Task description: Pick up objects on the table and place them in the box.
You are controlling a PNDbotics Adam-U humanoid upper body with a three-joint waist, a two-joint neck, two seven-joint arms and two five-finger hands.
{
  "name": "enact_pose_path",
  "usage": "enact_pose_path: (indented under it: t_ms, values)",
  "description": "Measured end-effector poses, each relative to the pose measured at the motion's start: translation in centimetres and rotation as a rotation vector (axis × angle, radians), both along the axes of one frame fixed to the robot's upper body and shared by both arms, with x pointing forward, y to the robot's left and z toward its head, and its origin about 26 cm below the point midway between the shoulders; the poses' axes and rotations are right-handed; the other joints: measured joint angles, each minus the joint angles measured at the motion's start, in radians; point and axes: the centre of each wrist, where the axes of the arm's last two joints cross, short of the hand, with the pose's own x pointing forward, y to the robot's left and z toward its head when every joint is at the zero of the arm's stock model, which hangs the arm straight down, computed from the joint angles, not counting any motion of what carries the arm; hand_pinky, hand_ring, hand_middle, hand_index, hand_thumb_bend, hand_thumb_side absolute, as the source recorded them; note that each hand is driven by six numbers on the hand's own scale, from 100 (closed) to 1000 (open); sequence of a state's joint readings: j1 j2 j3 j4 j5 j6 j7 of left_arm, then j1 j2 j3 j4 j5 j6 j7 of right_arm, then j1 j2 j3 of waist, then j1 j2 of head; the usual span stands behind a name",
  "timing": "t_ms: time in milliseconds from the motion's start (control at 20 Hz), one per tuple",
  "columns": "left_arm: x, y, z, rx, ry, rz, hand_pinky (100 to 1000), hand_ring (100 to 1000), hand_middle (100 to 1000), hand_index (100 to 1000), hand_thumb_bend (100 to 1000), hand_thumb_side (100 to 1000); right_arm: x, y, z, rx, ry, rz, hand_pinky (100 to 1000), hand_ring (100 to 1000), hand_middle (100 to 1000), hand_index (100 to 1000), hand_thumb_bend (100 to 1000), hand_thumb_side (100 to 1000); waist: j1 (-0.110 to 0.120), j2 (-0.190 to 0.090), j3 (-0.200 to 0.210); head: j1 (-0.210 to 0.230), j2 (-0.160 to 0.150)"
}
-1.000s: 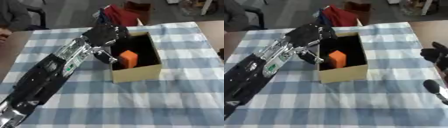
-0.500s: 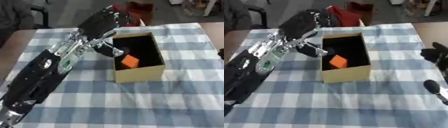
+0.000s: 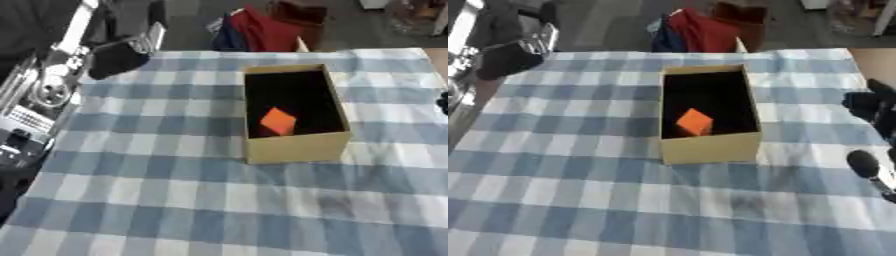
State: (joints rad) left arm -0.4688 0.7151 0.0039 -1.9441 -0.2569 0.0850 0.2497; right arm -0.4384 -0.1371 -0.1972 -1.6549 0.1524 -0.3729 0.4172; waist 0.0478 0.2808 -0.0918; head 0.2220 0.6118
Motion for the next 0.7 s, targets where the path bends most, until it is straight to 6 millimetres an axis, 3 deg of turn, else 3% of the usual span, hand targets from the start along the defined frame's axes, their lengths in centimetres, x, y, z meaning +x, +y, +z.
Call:
enact_pose_path:
  t_ms: [300,700]
  values:
    - [-0.9,1.4,-2.9,-0.280,0.025,-0.024,744,681,644,827,100,481,-0.2,-0.4,0.4,0.004,-0.009,-0.023,896,857,813,1000,657,654,0.001,0.002,0.010,-0.005,0.012]
    - [-1.2,1.4,-5.4,-0.397,0.079,-0.049,740,672,634,829,100,550,-0.3,-0.6,0.4,0.006,-0.009,-0.036,896,862,812,1000,656,651,0.005,0.010,0.015,-0.010,0.032]
